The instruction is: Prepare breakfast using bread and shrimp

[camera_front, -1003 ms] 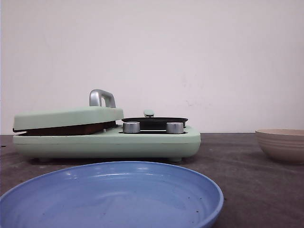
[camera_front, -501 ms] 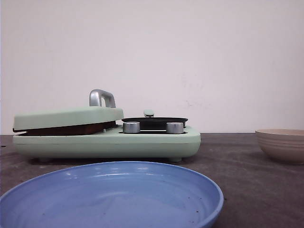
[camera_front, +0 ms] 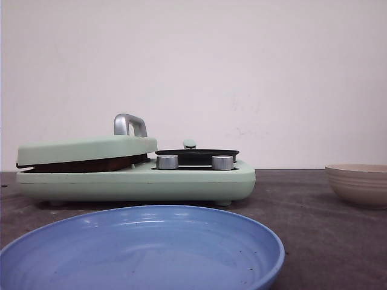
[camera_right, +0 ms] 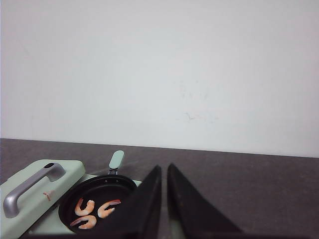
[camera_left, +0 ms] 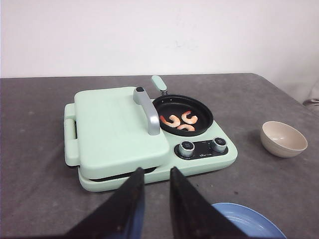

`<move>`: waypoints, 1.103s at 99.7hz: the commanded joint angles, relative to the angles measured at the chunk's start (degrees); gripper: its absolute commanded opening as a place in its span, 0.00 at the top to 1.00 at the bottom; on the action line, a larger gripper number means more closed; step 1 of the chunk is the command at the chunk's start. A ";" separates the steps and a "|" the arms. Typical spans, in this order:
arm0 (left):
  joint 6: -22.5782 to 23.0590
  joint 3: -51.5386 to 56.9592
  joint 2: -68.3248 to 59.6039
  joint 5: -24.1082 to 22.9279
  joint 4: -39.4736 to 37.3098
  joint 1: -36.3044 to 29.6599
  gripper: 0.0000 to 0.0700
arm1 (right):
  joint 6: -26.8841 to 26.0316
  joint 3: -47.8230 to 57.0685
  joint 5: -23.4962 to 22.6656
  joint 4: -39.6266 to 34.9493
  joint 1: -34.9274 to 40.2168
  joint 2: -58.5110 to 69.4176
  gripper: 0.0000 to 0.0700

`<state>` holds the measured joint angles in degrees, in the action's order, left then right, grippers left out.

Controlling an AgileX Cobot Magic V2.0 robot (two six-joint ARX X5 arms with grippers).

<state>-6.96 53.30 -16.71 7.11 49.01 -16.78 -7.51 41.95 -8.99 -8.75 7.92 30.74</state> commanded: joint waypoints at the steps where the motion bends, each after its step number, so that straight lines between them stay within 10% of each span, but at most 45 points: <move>1: 0.52 0.63 -0.17 -0.98 -0.35 -0.22 0.98 | 0.44 0.66 0.02 0.42 0.20 0.11 0.98; 26: 12.57 -6.49 0.11 -6.01 -13.44 5.16 0.98 | 0.44 0.66 0.02 0.42 0.20 0.11 0.98; 59: 11.19 -34.62 3.87 -0.70 -40.89 17.27 0.98 | 0.44 0.66 0.02 0.42 0.20 0.11 0.98; 110: 8.11 -52.50 15.98 -4.02 -39.93 25.92 0.98 | 0.44 0.66 0.02 0.46 0.20 0.11 0.98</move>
<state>0.45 1.85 -1.28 3.90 7.53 8.69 -7.49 41.95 -8.99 -8.75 7.92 30.74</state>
